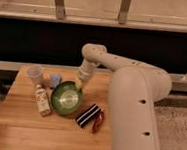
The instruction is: Drag the ceramic bowl in a circle
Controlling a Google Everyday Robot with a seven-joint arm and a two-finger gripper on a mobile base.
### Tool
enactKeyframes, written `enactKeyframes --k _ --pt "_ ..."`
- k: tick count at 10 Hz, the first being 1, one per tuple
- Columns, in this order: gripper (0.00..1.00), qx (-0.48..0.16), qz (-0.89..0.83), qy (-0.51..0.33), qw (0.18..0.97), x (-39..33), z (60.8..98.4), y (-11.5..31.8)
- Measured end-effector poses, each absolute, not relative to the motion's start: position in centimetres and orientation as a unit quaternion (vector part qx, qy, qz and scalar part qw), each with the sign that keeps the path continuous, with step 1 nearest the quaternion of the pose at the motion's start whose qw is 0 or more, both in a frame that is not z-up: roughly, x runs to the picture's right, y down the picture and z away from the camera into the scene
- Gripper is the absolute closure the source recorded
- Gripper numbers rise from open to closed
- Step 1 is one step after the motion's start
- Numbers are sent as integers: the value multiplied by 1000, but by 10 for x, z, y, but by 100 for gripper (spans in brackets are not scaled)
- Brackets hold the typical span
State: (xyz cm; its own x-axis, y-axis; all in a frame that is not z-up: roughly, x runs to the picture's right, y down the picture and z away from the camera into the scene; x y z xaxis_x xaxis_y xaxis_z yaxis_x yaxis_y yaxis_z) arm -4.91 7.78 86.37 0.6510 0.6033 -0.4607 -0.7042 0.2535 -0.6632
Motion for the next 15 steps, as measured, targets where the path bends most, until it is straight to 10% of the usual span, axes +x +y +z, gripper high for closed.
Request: enactKeyframes --k 8,15 --pt "100 -386 505 140 759 88 872 77" --pt "100 -383 463 120 790 13 908 23"
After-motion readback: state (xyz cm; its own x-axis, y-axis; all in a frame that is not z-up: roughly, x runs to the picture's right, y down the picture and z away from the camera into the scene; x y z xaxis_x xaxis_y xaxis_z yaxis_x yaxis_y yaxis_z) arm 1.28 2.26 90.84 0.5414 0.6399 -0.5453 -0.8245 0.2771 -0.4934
